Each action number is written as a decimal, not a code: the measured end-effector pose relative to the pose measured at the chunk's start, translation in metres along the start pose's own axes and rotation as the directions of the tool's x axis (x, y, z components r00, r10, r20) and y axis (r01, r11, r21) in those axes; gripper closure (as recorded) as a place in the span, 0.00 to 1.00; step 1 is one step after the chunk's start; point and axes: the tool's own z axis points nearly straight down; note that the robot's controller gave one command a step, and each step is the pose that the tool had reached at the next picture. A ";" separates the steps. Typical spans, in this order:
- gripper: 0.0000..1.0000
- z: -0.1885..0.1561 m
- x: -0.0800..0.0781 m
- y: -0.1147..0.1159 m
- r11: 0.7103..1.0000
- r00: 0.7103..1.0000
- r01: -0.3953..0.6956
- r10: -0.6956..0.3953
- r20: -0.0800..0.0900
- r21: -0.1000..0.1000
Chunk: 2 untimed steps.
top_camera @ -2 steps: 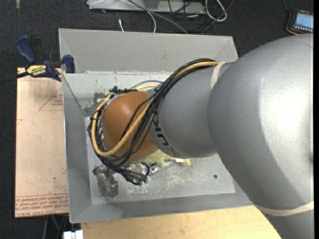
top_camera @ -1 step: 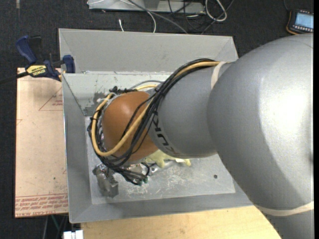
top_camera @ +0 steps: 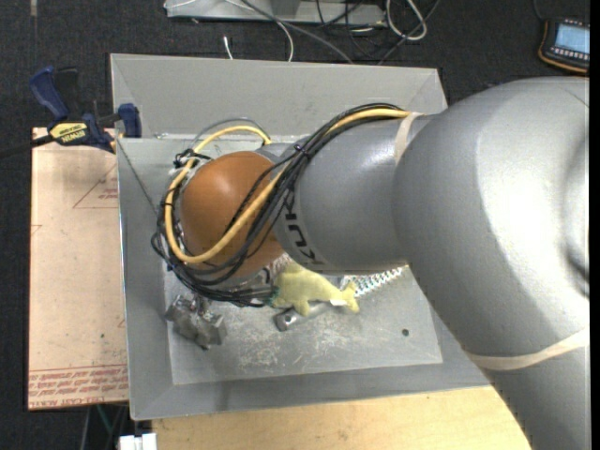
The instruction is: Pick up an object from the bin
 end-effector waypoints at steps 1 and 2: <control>1.00 0.000 0.000 0.000 1.000 1.000 0.000 0.000 0.000 0.000; 1.00 0.000 0.000 0.000 1.000 1.000 0.001 -0.001 0.000 0.000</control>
Offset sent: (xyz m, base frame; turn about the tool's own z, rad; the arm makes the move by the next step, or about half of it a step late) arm 0.0000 0.0000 0.0000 0.0000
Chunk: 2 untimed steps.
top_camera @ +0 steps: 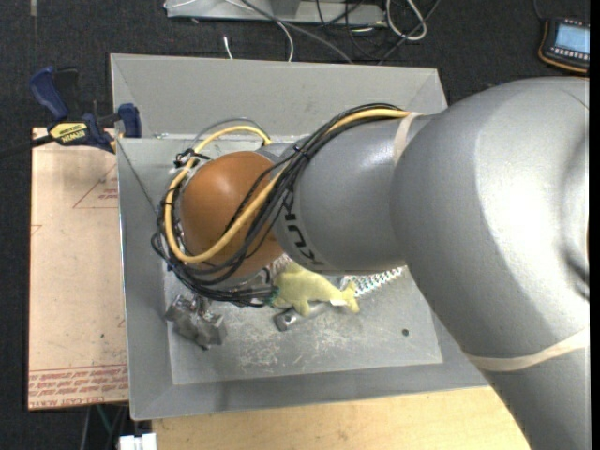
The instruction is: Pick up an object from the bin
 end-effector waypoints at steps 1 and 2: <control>1.00 -0.019 0.019 -0.045 0.937 0.937 0.350 -0.350 0.003 0.003; 1.00 -0.075 0.001 0.005 0.999 0.999 0.053 -0.053 0.004 -0.001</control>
Offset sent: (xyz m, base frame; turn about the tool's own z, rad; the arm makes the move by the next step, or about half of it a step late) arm -0.0048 -0.0004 0.0733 -0.0523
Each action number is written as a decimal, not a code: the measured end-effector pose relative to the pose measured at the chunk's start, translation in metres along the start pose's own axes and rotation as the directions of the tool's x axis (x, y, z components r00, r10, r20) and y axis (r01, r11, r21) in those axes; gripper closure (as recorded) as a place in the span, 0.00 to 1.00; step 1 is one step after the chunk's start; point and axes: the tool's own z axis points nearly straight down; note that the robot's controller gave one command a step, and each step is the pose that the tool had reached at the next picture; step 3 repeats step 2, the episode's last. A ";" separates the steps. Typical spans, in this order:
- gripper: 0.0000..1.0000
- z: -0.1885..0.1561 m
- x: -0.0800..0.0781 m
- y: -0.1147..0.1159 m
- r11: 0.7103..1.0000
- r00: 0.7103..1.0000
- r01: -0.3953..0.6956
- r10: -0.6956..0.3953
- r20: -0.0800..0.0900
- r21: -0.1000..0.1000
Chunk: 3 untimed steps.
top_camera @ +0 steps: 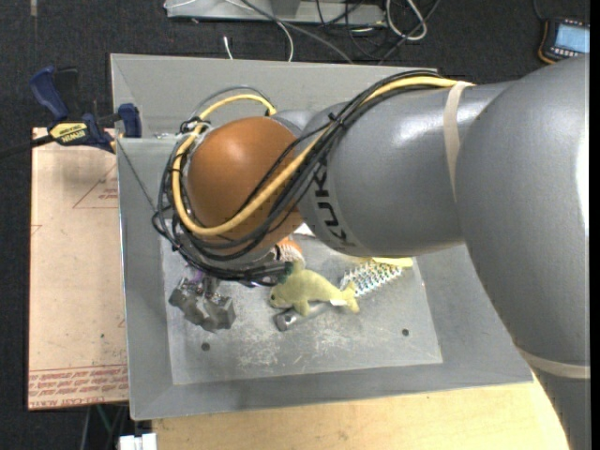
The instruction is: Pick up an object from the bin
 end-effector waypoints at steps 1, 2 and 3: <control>1.00 0.050 0.007 -0.027 0.950 0.950 0.313 -0.313 -0.004 -0.004; 1.00 -0.058 -0.001 -0.018 0.990 0.990 0.139 -0.139 0.004 -0.001; 1.00 -0.058 -0.001 -0.018 0.990 0.990 0.139 -0.139 0.004 -0.001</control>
Offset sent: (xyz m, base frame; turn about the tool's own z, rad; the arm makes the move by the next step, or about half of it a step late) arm 0.0136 -0.0049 0.1082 -0.0625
